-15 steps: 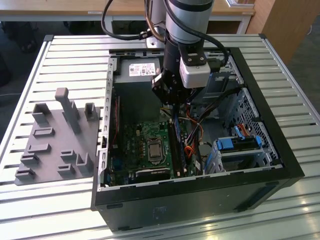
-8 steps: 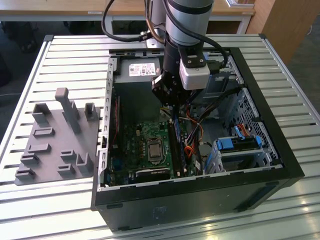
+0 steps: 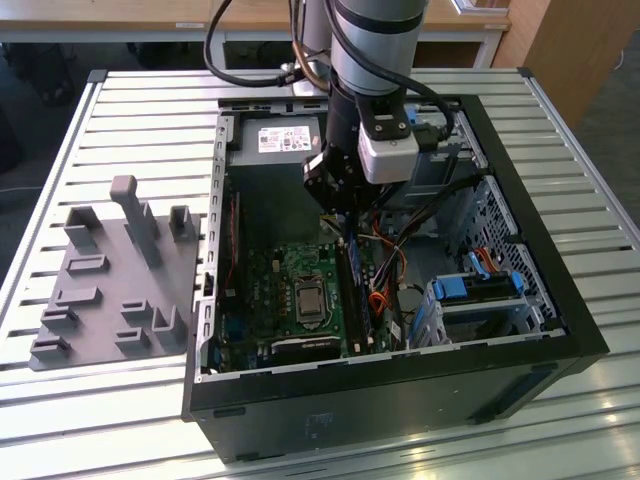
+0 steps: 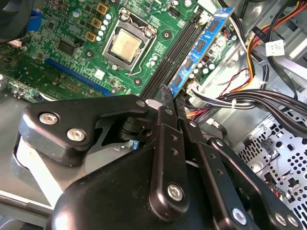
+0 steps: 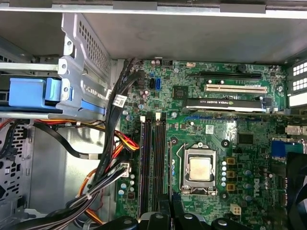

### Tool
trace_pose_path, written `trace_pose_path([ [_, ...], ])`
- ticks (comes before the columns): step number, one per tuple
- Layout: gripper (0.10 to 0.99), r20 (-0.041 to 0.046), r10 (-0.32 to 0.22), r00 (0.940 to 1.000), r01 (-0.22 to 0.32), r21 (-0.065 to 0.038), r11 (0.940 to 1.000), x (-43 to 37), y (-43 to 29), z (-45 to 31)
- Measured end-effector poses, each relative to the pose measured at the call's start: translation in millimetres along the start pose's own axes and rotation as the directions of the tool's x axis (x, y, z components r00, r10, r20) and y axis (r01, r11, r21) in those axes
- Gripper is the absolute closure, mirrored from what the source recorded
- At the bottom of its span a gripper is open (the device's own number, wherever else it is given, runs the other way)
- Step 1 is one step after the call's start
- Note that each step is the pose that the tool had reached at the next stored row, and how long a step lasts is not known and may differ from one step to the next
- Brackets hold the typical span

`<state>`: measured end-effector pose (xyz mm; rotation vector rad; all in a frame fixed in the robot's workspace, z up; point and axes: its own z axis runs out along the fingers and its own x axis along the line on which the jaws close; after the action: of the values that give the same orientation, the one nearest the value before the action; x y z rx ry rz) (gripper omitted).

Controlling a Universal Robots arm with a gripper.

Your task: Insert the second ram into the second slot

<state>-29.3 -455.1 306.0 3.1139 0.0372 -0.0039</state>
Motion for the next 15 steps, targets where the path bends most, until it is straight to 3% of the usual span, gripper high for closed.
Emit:
trace_pose_path([
  [15,0.949,0.0,0.0,1.0,0.0,0.0,1.0,0.0,-0.1,4.9],
])
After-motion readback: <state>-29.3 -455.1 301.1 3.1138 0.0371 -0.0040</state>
